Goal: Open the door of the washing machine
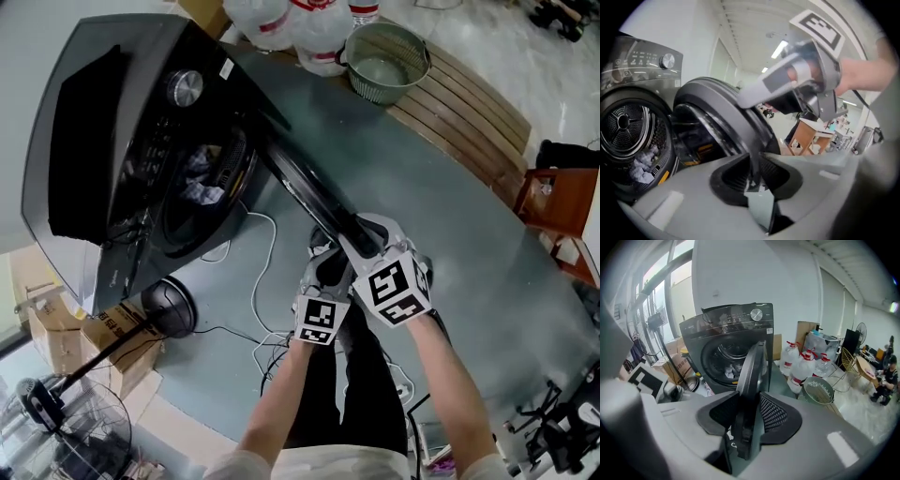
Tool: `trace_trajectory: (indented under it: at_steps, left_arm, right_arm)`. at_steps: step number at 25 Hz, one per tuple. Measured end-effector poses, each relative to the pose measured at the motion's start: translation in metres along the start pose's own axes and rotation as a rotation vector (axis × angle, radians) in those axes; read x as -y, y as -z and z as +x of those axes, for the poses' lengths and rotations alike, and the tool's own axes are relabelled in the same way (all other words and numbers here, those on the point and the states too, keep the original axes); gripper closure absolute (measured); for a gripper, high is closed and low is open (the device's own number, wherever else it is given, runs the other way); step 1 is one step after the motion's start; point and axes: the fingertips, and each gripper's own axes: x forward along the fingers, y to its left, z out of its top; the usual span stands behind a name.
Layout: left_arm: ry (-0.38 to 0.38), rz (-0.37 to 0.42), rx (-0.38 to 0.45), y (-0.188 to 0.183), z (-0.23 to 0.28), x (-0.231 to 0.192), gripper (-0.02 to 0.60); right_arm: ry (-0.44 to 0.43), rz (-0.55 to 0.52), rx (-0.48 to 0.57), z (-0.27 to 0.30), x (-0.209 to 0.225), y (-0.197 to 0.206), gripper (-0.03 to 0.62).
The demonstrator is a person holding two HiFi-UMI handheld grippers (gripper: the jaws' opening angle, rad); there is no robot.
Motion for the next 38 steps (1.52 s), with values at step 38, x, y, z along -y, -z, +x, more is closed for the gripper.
trace_trajectory:
  at_steps: [38]
  left_arm:
    - [-0.181, 0.034, 0.146, -0.204, 0.115, -0.22, 0.523]
  right_arm:
    - [0.454, -0.111, -0.108, 0.018, 0.301, -0.085, 0.546]
